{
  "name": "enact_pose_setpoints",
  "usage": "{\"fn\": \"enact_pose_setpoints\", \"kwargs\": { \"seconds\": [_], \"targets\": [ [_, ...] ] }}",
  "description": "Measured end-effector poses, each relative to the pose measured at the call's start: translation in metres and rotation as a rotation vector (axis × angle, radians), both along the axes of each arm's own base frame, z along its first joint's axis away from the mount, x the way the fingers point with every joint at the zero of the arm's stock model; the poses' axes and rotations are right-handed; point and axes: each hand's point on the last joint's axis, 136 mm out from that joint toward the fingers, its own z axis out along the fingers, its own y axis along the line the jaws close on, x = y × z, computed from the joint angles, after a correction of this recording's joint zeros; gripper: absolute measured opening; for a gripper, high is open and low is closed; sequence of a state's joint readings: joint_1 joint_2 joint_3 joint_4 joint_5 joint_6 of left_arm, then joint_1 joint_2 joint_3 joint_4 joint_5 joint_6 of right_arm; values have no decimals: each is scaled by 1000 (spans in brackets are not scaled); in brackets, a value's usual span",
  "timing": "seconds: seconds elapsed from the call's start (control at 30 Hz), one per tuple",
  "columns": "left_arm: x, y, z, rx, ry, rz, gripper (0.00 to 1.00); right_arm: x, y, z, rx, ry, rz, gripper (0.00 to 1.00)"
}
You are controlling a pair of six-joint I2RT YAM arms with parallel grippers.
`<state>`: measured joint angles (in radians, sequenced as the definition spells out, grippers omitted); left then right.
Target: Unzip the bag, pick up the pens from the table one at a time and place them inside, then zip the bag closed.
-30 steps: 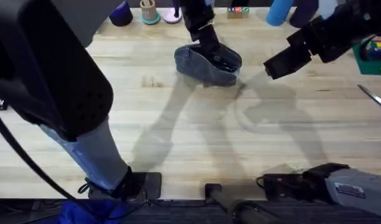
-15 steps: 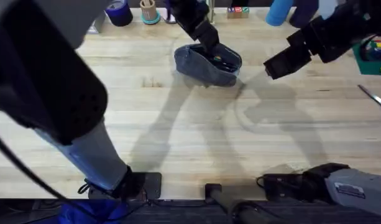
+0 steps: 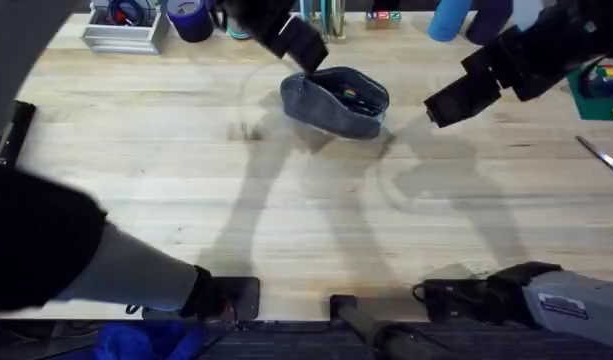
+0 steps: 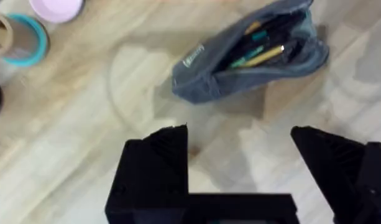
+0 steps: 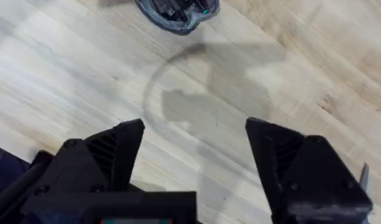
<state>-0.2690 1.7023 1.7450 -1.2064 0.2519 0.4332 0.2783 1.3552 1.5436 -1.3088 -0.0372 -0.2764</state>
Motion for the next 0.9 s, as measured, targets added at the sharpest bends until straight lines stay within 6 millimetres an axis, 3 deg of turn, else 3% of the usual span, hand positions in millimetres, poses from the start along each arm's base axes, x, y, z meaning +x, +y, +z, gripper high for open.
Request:
{"fn": "enact_pose_setpoints", "kwargs": {
  "seconds": [0.13, 0.37, 0.6, 0.9],
  "targets": [
    [-15, 16, -3, -36, 17, 27, 998, 1, 0, 0, 1, -3, 0, 996],
    [-35, 53, 9, -139, -1, 80, 997, 1, 0, 0, 1, -3, 0, 996],
    [-54, 73, 6, -244, 45, 57, 998, 1, 0, 0, 1, -3, 0, 997],
    [-56, 94, 12, -355, -47, -33, 995, 1, 0, 0, 1, -4, 0, 995]
  ]
}}
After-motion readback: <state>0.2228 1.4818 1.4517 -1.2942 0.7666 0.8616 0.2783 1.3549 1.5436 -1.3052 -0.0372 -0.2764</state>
